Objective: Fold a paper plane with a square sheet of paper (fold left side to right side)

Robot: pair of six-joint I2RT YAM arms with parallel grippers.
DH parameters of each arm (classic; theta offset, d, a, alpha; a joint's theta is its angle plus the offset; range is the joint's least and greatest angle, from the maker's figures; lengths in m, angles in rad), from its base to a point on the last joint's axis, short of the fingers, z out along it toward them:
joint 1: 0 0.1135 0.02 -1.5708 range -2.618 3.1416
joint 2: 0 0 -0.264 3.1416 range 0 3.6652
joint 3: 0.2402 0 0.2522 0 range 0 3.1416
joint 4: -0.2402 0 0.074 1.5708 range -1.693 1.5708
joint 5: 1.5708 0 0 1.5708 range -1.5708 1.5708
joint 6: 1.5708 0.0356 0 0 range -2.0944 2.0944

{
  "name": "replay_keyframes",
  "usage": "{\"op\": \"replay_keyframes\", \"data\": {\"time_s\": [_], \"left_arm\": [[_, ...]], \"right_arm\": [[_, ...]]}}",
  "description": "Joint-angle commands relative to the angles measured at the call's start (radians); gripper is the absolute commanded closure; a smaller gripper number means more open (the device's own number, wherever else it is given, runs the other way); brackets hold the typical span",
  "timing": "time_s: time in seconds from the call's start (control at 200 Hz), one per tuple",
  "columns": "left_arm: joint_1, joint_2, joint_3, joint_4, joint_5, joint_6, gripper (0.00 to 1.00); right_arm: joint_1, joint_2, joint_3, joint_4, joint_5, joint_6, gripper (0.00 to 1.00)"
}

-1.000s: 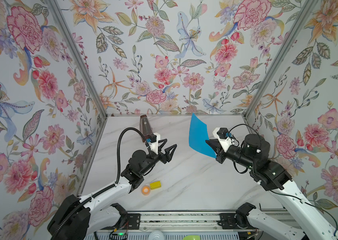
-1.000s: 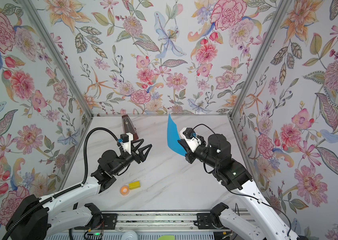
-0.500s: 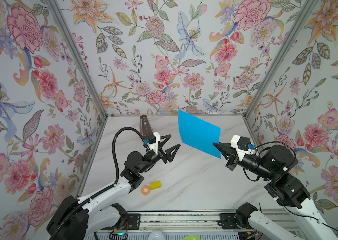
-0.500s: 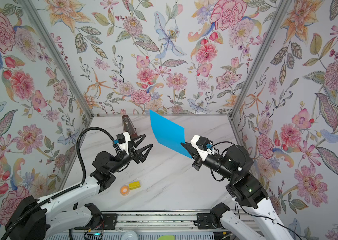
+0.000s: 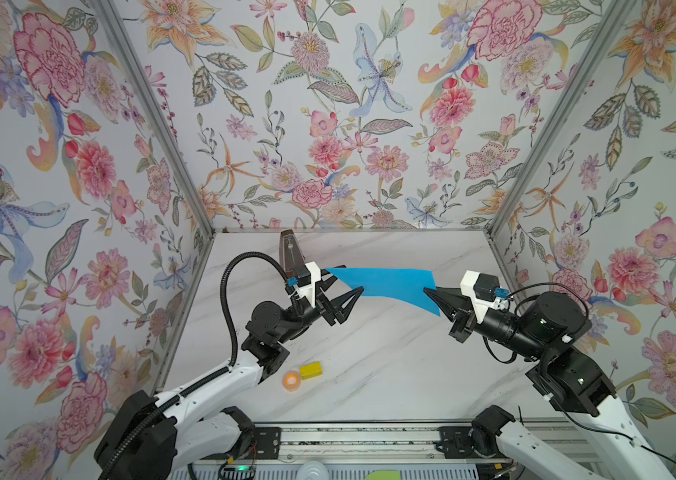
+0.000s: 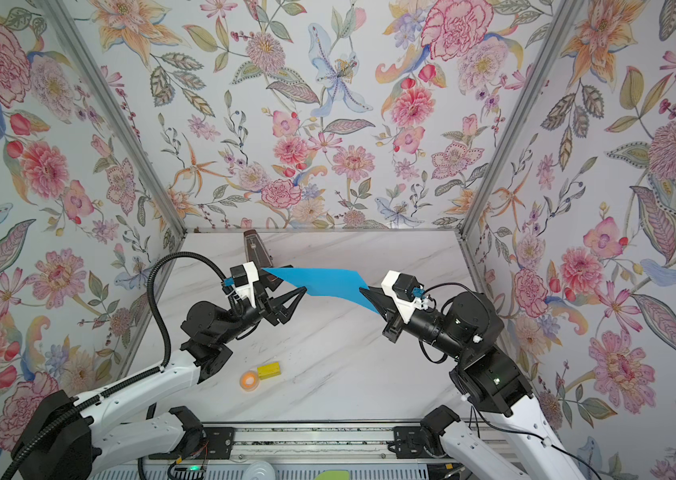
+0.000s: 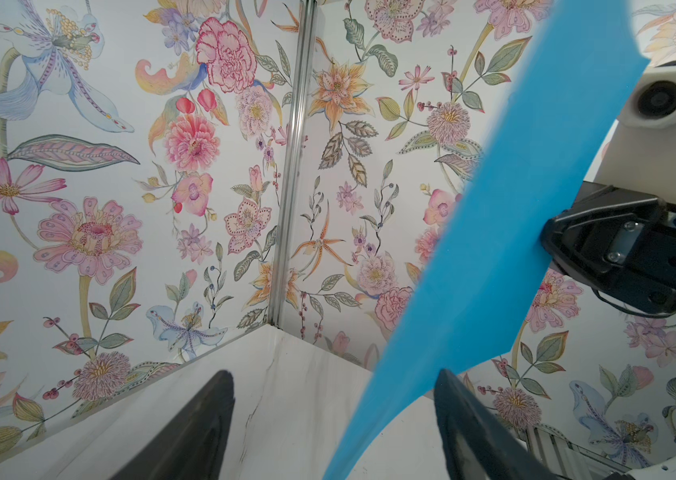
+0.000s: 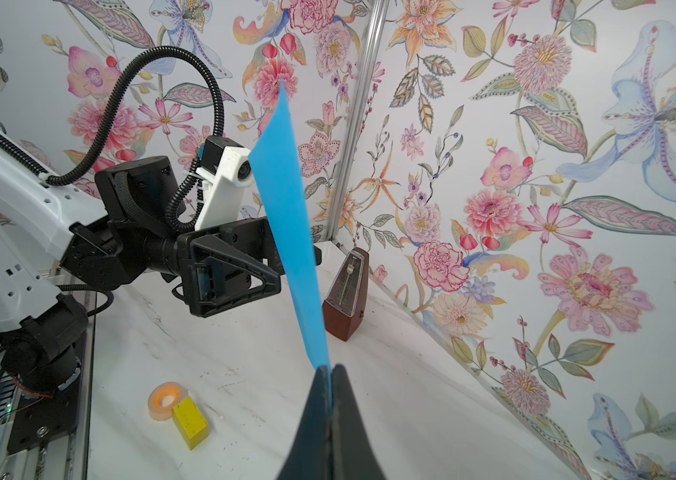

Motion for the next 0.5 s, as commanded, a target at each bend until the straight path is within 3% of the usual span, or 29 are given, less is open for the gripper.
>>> {"op": "replay_keyframes", "data": {"time_s": [0.0, 0.2, 0.495], "left_arm": [[-0.008, 0.008, 0.031, 0.064, 0.043, -0.001, 0.32], [-0.008, 0.005, 0.007, 0.108, 0.05, -0.016, 0.55], [-0.008, 0.009, -0.002, 0.124, 0.058, -0.031, 0.72]], "right_arm": [[0.005, -0.011, -0.012, 0.04, -0.007, 0.032, 1.0], [0.006, -0.016, -0.019, 0.052, 0.012, 0.053, 1.0], [0.008, -0.02, -0.028, 0.063, 0.024, 0.08, 1.0]]}}
